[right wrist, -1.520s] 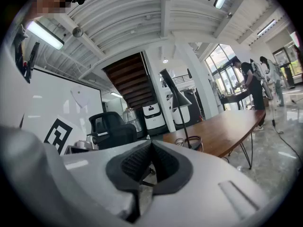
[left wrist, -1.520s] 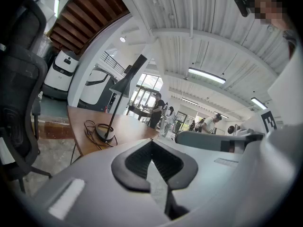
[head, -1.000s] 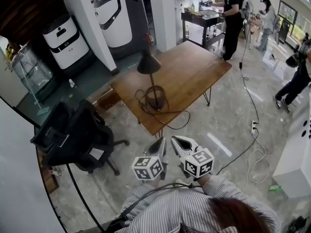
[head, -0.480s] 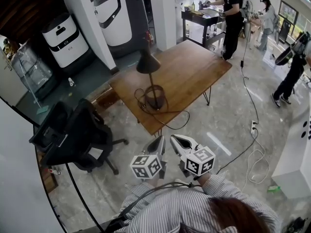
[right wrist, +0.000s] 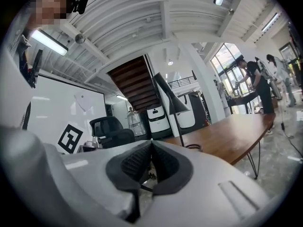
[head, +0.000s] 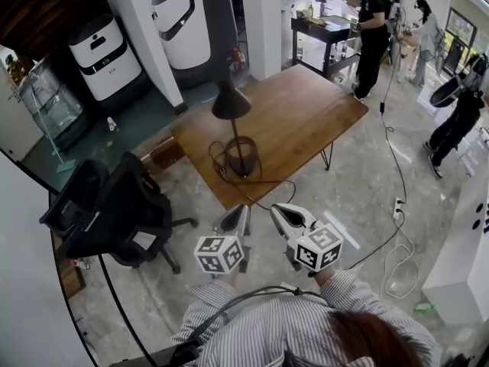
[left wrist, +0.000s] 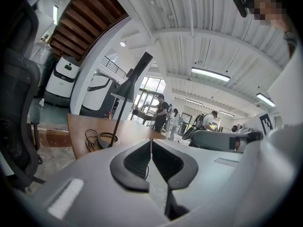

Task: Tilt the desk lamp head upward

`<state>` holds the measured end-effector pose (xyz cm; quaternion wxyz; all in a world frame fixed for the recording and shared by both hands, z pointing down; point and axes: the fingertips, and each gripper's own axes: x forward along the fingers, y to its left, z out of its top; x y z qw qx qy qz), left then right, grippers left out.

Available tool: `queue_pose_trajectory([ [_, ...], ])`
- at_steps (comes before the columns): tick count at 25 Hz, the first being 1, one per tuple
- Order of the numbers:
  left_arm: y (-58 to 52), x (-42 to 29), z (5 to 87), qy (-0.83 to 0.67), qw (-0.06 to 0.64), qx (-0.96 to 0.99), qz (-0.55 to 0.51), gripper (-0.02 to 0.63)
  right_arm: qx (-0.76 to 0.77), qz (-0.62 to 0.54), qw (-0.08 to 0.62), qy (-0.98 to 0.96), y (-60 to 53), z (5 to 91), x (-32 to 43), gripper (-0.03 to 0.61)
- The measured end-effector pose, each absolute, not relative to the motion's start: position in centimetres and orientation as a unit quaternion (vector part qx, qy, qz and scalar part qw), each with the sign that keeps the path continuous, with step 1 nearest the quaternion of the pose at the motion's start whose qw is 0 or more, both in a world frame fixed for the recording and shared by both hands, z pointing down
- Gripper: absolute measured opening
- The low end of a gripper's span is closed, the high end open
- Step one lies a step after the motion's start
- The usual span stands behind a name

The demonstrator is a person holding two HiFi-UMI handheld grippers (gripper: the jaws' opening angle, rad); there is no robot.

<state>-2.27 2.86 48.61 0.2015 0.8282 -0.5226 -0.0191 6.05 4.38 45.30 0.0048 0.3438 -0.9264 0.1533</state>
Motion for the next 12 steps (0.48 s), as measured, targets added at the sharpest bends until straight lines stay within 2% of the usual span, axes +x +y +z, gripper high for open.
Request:
queue_pose_trajectory([
  [12,-2.5,-2.7,50.2,-0.526,0.208,0.825,-0.006,0.006,0.325,0.133,0.026,-0.936,-0.7,46.3,4.4,0.003],
])
